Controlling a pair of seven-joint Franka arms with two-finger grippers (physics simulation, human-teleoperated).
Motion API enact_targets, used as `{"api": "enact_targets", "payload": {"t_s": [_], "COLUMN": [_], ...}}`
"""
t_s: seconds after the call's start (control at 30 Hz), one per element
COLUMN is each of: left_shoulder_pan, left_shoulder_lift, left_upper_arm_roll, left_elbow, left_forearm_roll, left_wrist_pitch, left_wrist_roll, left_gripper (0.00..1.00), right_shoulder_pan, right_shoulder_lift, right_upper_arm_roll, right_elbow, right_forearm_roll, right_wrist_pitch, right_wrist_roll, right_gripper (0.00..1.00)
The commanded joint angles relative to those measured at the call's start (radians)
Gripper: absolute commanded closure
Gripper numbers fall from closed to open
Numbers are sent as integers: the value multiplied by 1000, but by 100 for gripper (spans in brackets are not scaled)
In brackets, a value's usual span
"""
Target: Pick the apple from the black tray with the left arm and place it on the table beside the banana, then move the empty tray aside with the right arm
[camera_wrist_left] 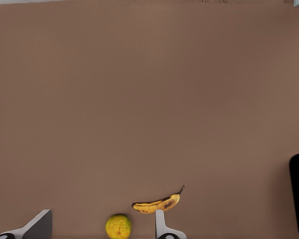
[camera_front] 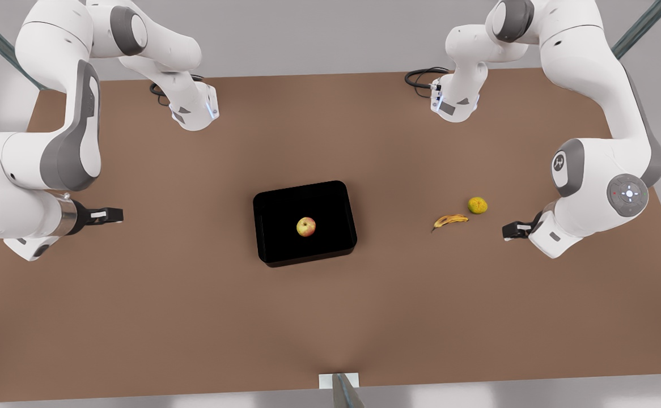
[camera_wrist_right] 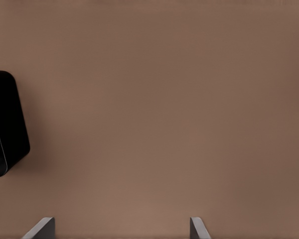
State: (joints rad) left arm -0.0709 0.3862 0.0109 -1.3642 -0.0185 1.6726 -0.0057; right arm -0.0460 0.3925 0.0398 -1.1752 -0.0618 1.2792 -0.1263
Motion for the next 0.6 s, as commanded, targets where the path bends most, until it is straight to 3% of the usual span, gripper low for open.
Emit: {"api": "enact_targets", "payload": {"t_s": [0.0, 0.13, 0.2, 0.27, 0.33, 0.57], "left_shoulder_pan": [-1, -41, -205, -386, -457, -560], "left_shoulder_lift": [-1, -10, -7, -1, 45, 215], "left_upper_arm_roll": [-2, -46, -46, -46, -48, -49], "left_elbow": [1, 2, 27, 13, 17, 19], "left_forearm_roll": [0, -49, -14, 23, 15, -4], "left_wrist_pitch": [1, 7, 16, 3, 15, 206], "left_wrist_roll": [-40, -72, -506, -543, -740, -1100], "left_gripper": [0, 0, 0, 0, 0, 0], "right_shoulder_pan": [0, 8, 71, 71, 66, 64], "right_shoulder_lift": [-1, 2, 19, 19, 19, 19], "right_upper_arm_roll": [0, 8, 18, 18, 17, 12], "right_elbow": [0, 2, 5, 6, 6, 6], "right_forearm_roll": [0, 0, 4, 22, 17, 17], "right_wrist_pitch": [3, 11, 16, 14, 12, 11], "right_wrist_roll": [-19, -9, 4, 22, 20, 20], "right_gripper": [0, 0, 0, 0, 0, 0]}}
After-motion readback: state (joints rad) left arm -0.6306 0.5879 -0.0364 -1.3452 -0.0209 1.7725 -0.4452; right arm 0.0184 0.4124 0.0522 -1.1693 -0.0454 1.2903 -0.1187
